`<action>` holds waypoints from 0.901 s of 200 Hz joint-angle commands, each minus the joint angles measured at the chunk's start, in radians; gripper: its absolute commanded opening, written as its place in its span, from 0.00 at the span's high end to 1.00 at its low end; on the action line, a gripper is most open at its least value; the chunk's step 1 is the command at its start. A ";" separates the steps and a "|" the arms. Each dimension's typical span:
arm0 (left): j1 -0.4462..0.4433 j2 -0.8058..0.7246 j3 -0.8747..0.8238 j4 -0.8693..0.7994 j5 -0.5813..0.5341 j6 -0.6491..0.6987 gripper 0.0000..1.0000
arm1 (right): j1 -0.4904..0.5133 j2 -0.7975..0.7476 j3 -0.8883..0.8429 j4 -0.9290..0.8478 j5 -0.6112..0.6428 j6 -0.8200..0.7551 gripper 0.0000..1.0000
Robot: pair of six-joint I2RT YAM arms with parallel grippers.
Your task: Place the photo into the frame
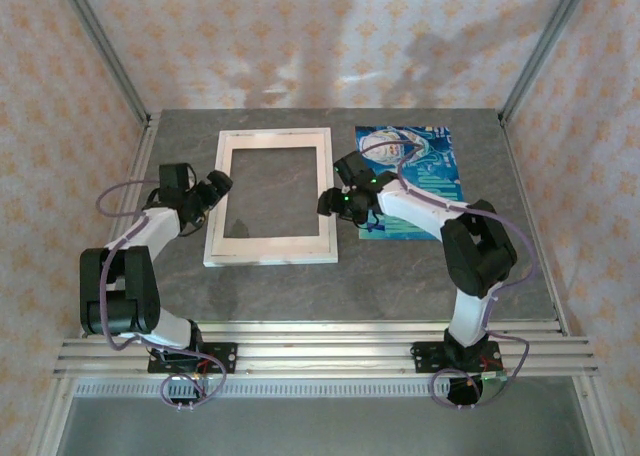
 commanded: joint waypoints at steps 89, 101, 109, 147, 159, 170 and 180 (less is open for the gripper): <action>-0.438 0.026 0.126 -0.035 -0.140 -0.060 0.00 | -0.411 -0.195 -0.151 -0.104 0.104 -0.158 0.21; -0.512 0.062 0.158 -0.007 -0.165 -0.085 0.00 | -0.482 -0.196 -0.163 -0.113 0.098 -0.183 0.21; -0.556 0.090 0.191 0.002 -0.182 -0.094 0.00 | -0.530 -0.200 -0.177 -0.110 0.093 -0.190 0.21; -0.726 0.284 0.417 0.013 -0.202 -0.114 0.00 | -0.743 -0.192 -0.228 -0.054 0.026 -0.201 0.21; -0.764 0.356 0.498 0.011 -0.192 -0.113 0.00 | -0.794 -0.172 -0.222 -0.044 0.002 -0.207 0.21; -0.795 0.419 0.570 0.007 -0.181 -0.116 0.00 | -0.829 -0.144 -0.205 -0.046 0.001 -0.228 0.21; -0.816 0.496 0.632 0.005 -0.163 -0.118 0.00 | -0.857 -0.119 -0.185 -0.047 -0.003 -0.245 0.21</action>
